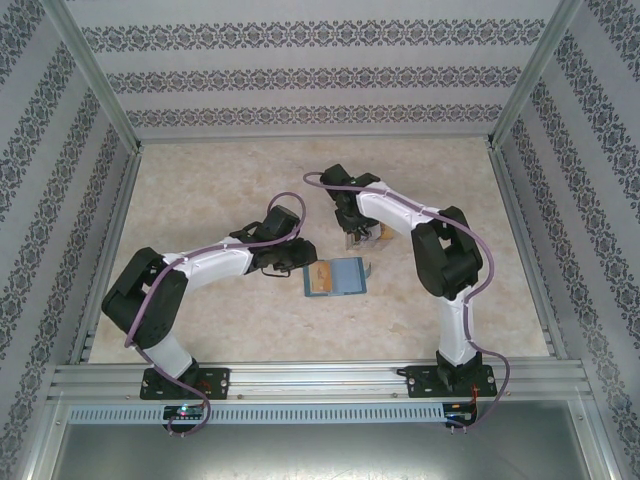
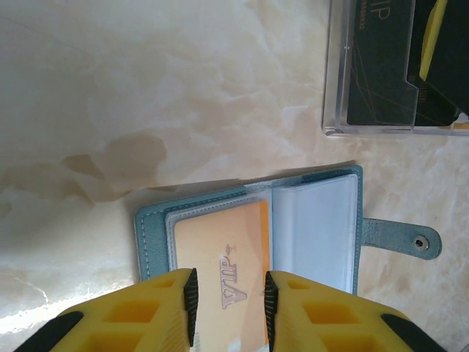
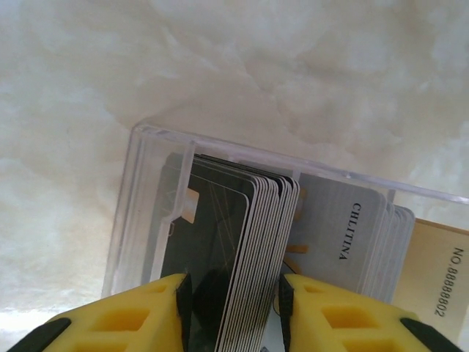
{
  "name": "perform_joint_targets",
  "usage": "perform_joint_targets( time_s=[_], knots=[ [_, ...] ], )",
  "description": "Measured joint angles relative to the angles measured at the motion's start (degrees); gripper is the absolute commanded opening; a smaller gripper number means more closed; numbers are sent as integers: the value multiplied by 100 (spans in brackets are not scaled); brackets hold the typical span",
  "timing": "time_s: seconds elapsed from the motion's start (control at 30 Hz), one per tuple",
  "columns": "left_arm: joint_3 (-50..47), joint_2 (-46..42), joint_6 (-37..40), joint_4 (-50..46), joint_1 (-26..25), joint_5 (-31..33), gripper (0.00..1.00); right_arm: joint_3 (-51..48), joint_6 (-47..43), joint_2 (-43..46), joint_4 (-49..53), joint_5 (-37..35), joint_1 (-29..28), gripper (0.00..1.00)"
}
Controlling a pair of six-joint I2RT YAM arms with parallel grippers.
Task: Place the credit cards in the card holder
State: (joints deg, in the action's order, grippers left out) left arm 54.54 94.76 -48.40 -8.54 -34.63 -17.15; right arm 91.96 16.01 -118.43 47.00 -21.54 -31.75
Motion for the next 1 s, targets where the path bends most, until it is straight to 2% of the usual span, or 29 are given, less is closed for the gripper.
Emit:
perform_joint_targets(
  time_s=[0.23, 0.3, 0.73, 1.0],
  knots=[
    [-33, -28, -2, 0, 26, 11, 32, 15, -101, -28, 39, -551, -140, 36],
    [-33, -28, -2, 0, 26, 11, 32, 15, -116, -26, 39, -623, -142, 32],
    [-33, -31, -2, 0, 26, 9, 32, 13, -149, 9, 39, -678, -142, 13],
    [-33, -31, -7, 0, 26, 7, 32, -61, -142, 278, 35, -669, -138, 7]
  ],
)
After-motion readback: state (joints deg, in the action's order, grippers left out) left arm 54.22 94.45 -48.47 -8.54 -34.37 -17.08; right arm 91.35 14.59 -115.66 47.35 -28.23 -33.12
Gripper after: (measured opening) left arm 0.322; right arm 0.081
